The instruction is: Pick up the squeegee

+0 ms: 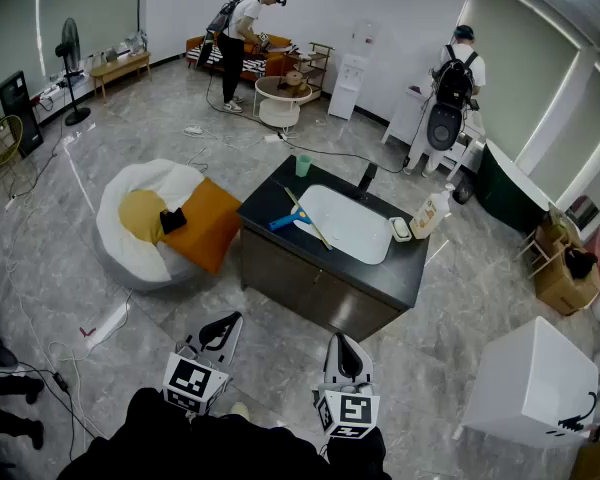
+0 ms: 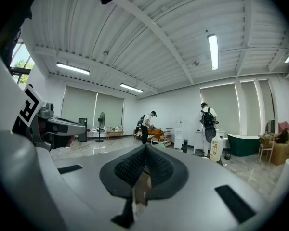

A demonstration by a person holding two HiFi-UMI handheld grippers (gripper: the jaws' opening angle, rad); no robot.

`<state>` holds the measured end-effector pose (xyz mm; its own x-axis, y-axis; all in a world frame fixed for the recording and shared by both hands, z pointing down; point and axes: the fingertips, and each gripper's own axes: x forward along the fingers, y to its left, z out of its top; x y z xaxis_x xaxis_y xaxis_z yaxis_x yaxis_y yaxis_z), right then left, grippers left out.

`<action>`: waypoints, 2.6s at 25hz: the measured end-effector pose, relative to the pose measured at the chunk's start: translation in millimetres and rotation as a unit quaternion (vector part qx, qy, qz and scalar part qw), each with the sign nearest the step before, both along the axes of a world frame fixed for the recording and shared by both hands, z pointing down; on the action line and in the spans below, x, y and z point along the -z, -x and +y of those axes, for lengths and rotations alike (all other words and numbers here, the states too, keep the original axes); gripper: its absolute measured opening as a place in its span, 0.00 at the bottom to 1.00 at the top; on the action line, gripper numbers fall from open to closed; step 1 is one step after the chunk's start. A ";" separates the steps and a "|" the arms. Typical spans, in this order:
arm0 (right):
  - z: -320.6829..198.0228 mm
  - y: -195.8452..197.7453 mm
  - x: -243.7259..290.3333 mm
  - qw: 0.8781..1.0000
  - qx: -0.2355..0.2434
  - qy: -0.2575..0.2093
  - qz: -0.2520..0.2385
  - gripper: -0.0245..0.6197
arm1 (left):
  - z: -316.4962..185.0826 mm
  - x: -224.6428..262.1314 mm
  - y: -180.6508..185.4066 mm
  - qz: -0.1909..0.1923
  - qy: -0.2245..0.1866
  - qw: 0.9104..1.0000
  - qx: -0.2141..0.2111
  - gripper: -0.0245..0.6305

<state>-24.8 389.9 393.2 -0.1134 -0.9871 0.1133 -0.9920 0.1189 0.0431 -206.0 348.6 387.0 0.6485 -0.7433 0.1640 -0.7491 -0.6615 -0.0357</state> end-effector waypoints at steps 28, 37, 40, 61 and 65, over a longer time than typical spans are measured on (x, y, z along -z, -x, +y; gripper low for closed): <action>-96.5 37.6 -22.3 1.000 0.021 0.020 -0.001 0.06 | -91.3 -12.8 24.2 0.010 0.004 1.000 0.008 0.07; -205.5 -0.7 -27.8 1.000 0.020 0.018 -0.015 0.06 | -197.6 -14.0 -18.4 0.002 0.002 1.000 0.002 0.07; -243.0 -15.4 -30.5 0.999 0.020 0.022 -0.019 0.06 | -236.3 -15.1 -32.5 -0.001 0.006 1.000 0.003 0.07; -406.1 -79.0 -44.9 0.998 0.032 0.034 -0.032 0.06 | -392.2 -30.0 -104.0 -0.018 0.023 1.000 0.002 0.07; -414.9 -85.7 -45.4 0.998 0.031 0.032 -0.033 0.06 | -403.2 -29.4 -112.8 -0.015 0.021 1.000 -0.002 0.07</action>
<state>60.9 -25.0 438.6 -0.1826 -0.9691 0.1658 -0.9832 0.1798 -0.0320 -93.1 -54.6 416.4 0.6455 -0.7332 0.2138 -0.7457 -0.6655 -0.0307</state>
